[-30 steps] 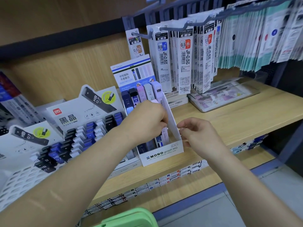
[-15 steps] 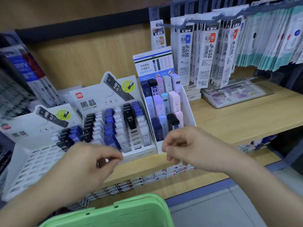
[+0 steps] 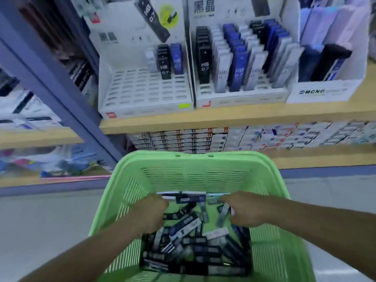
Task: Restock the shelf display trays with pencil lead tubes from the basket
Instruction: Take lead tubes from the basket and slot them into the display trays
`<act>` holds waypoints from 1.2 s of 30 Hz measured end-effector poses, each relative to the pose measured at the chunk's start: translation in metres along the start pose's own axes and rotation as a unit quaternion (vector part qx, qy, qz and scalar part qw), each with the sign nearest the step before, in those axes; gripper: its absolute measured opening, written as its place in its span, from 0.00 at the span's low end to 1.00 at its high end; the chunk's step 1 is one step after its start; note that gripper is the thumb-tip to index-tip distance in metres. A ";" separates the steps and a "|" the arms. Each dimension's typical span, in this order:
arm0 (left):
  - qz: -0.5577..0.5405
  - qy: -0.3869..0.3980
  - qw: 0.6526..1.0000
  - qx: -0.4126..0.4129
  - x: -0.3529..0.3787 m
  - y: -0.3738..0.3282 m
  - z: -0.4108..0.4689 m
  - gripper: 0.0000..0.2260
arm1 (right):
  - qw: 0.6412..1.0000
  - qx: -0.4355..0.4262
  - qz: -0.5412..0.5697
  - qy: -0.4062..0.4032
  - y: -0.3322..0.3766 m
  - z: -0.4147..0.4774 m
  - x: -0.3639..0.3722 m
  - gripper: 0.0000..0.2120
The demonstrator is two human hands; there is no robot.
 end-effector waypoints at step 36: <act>-0.097 0.114 0.985 0.085 0.107 -0.027 0.005 0.14 | 1.000 -0.004 0.022 0.019 0.069 0.084 0.132 0.16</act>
Point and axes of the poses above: each hand's wrist, its own z-axis towards the middle knuckle, its own x-axis out of the palm, y = z × x, the point moved 6 cm from there along z, towards the middle knuckle, and after that the axes turned 8 degrees about -y, right-handed, at the moved point
